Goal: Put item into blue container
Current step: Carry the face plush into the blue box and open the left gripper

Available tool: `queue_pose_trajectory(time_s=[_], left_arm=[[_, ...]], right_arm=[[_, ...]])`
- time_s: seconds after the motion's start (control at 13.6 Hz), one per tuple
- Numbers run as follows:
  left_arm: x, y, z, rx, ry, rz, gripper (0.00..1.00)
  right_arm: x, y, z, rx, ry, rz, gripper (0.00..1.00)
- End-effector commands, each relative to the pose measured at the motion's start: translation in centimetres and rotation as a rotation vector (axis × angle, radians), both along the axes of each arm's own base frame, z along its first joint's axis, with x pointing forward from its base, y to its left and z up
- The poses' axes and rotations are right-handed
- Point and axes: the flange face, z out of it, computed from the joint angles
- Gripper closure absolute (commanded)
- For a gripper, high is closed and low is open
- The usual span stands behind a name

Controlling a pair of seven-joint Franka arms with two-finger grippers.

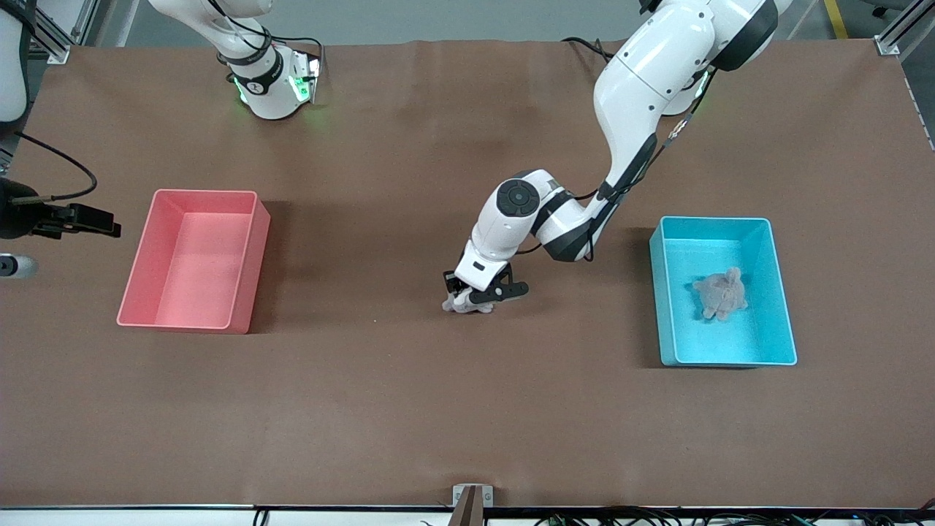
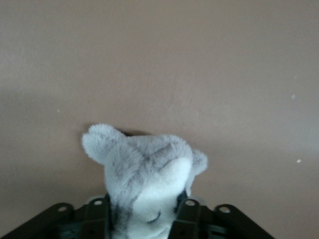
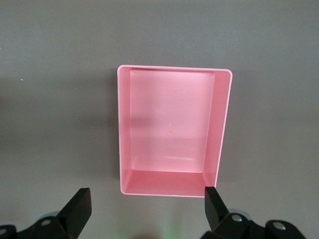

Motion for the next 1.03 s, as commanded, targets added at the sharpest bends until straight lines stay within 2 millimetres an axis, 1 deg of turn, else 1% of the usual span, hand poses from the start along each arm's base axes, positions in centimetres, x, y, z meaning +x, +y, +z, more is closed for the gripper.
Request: queue_pose_trajectory(time_s=[0.0,0.07,0.15,0.29,0.37,0.52,0.59,0.66,0.81,0.88,0.96], left_arm=[[1.8,1.5,3.3,-0.003,-0.045,0.029,0.71],[2.2,2.3,4.1,0.005,-0.044,0.037,0.71],[2.8,3.4,5.6,0.025,-0.041,0.046,0.71],[3.4,5.8,8.1,0.07,-0.021,0.07,0.71],[3.4,6.7,9.8,0.095,-0.007,0.079,0.71],[3.4,9.6,12.7,0.193,0.051,0.051,0.71],[3.1,11.4,13.8,0.265,0.095,0.009,0.71],[3.0,13.2,15.3,0.316,0.121,-0.022,0.71],[3.8,18.7,17.7,0.383,0.159,-0.073,0.71],[4.1,21.4,18.4,0.393,0.166,-0.113,0.71],[4.4,24.8,18.5,0.4,0.177,-0.162,0.71]], right_arm=[[-2.7,0.3,2.0,-0.014,-0.02,-0.044,0.0],[-3.4,0.4,2.4,-0.014,-0.02,-0.055,0.0],[-4.1,0.4,2.9,-0.014,-0.026,-0.055,0.0],[-5.2,0.3,4.3,-0.011,-0.051,-0.057,0.0],[-5.6,0.3,5.0,-0.011,-0.063,-0.057,0.0],[-6.1,0.2,6.0,-0.012,-0.083,-0.06,0.0],[-6.2,0.0,6.3,-0.012,-0.091,-0.063,0.0],[-6.2,-0.1,6.3,-0.013,-0.092,-0.064,0.0],[-6.6,-0.1,7.1,-0.012,-0.106,-0.063,0.0],[-6.8,-0.2,7.3,-0.01,-0.108,-0.063,0.0],[-6.8,-0.1,7.3,-0.01,-0.105,-0.062,0.0]])
